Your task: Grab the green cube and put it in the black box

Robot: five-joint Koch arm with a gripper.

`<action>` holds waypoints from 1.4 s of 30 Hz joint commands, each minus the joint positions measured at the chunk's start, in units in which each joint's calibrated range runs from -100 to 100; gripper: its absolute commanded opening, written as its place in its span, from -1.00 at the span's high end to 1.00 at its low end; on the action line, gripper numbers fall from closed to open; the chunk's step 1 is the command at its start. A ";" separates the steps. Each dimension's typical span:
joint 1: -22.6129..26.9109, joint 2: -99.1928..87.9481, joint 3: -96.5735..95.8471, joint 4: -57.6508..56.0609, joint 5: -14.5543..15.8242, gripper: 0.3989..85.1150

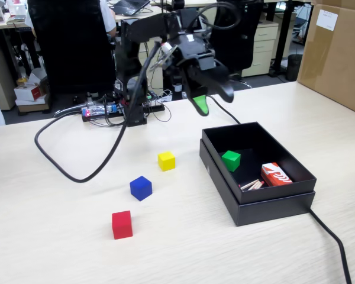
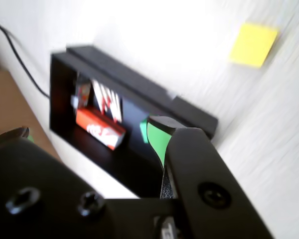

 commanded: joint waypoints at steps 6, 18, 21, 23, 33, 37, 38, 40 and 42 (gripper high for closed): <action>-5.86 -29.38 -26.81 19.16 -2.83 -0.09; -12.60 -66.78 -70.50 32.12 -2.49 -0.14; -13.28 -67.70 -75.67 34.88 -2.54 -0.14; -13.72 -67.70 -80.20 40.07 -3.03 -0.14; -13.19 -66.67 -101.78 63.65 -4.69 -0.14; -13.28 -65.64 -106.68 66.42 -4.59 -0.14; -13.28 -65.64 -107.31 66.50 -4.54 -0.14; -12.50 -65.87 -109.94 69.53 -4.54 -0.14; -12.36 -65.87 -111.30 69.87 -4.54 -0.13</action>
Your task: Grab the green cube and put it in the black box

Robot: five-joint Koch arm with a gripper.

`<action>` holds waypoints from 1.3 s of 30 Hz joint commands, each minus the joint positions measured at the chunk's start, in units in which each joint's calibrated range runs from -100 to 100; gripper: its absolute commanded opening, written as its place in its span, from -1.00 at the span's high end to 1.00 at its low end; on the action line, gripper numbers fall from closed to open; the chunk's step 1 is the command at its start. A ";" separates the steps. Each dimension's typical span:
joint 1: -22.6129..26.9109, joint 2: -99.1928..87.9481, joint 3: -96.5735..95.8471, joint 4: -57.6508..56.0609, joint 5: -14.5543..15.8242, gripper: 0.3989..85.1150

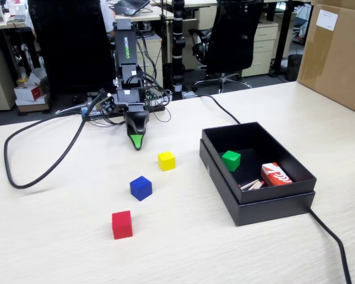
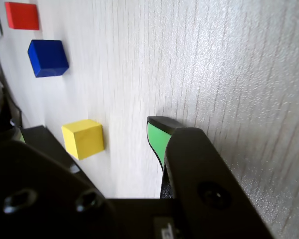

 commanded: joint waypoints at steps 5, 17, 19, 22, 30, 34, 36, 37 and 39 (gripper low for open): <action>1.07 0.17 -1.57 0.98 0.24 -0.13; 1.61 0.17 -1.57 -2.39 0.63 -0.13; 1.61 0.28 -1.57 -2.39 0.68 -0.13; 1.61 0.28 -1.57 -2.39 0.63 -0.13; 1.61 0.28 -1.57 -2.39 0.63 -0.13; 1.61 0.17 -1.57 -2.39 0.63 -0.13; 1.61 0.28 -1.57 -2.39 0.63 -0.13; 1.61 0.17 -1.57 -2.39 0.63 -0.13; 1.61 0.28 -1.57 -2.39 0.63 -0.13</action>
